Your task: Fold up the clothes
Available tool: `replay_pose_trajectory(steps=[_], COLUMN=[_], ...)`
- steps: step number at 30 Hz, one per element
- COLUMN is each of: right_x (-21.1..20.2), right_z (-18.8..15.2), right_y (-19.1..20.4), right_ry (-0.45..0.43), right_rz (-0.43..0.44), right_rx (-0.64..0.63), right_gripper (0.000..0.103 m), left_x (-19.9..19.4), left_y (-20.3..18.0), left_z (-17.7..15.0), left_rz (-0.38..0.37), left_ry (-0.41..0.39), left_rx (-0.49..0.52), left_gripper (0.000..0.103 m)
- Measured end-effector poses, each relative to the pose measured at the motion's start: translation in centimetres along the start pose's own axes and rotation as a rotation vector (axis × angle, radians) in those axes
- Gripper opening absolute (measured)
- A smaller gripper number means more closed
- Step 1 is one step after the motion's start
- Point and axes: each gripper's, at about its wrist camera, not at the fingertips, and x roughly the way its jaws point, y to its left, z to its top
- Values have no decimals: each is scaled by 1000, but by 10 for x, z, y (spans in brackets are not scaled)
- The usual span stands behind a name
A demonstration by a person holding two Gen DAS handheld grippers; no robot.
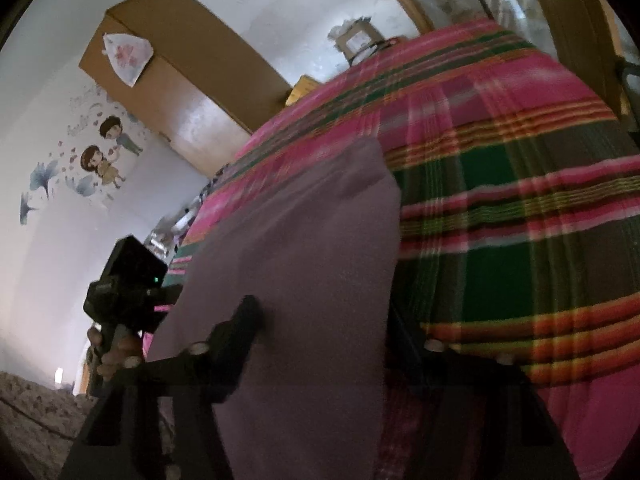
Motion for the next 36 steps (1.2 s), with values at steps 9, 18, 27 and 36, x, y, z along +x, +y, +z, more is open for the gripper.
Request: replay_pose_trajectory(steps=[9, 18, 27, 36], right_x=[1, 0, -3, -8], right_z=[1, -2, -1, 2], right_y=[7, 14, 29, 47], right_ry=[1, -7, -34, -64], right_rz=[-30, -53, -95, -96], right_rx=[-25, -39, -56, -68], right_gripper=[33, 27, 25, 24], left_x=[-3, -1, -6, -13], left_y=[-6, -13, -26, -36], left_z=[2, 3, 1, 2], left_rz=[7, 45, 86, 77], left_ry=[-11, -20, -31, -57], left_rx=[28, 75, 142, 198], left_gripper=[30, 30, 29, 28])
